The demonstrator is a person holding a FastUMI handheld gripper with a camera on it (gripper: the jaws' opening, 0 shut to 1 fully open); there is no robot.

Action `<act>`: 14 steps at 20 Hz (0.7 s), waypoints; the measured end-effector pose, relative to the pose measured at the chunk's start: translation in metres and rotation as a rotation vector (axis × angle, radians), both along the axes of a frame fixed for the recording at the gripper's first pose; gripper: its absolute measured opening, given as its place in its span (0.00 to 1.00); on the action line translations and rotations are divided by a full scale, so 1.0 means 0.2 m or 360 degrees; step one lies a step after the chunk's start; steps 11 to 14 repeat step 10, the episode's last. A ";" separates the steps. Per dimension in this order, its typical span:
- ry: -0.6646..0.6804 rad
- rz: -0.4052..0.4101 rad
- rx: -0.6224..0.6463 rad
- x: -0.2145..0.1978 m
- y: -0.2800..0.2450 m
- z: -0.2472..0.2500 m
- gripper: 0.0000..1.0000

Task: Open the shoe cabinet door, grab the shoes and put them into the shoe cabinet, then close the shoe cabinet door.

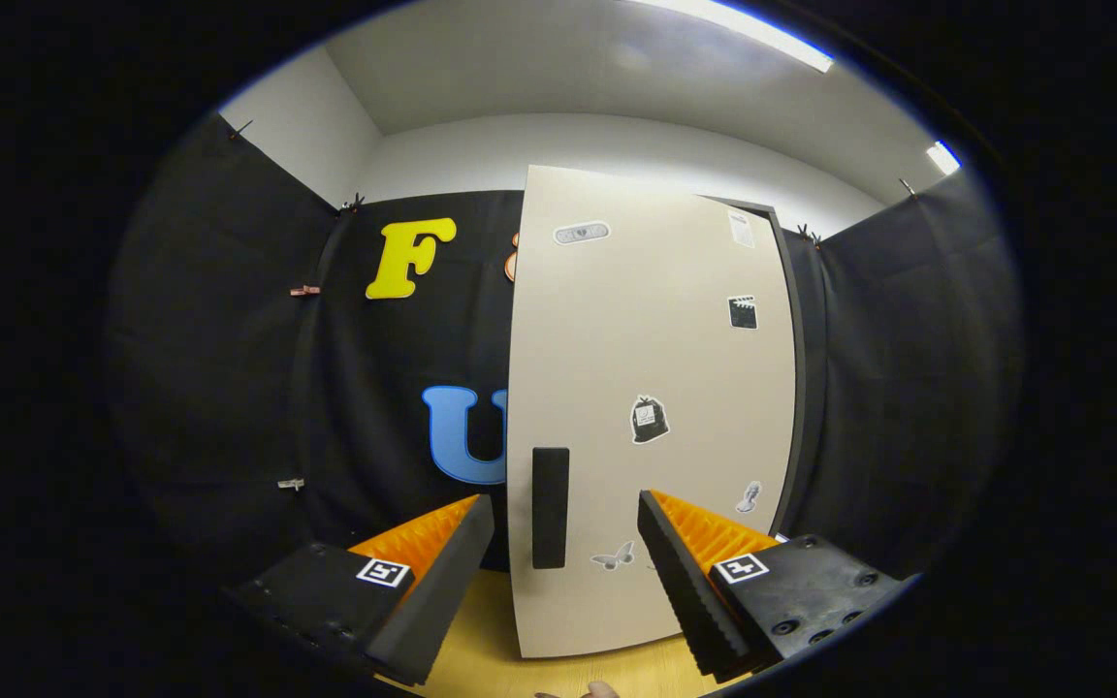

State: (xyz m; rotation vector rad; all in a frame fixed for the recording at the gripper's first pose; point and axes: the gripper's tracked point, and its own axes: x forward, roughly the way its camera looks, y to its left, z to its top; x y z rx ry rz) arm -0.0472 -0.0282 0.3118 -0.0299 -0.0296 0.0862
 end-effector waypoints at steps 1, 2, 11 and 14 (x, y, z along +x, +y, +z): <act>-0.0005 0.0003 0.0003 0.00 0.01 0.00 0.97; -0.0004 0.0004 0.0005 0.00 0.01 0.00 0.97; 0.0004 -0.0012 -0.0020 0.00 0.00 0.00 0.97; 0.0004 -0.0012 -0.0020 0.00 0.00 0.00 0.97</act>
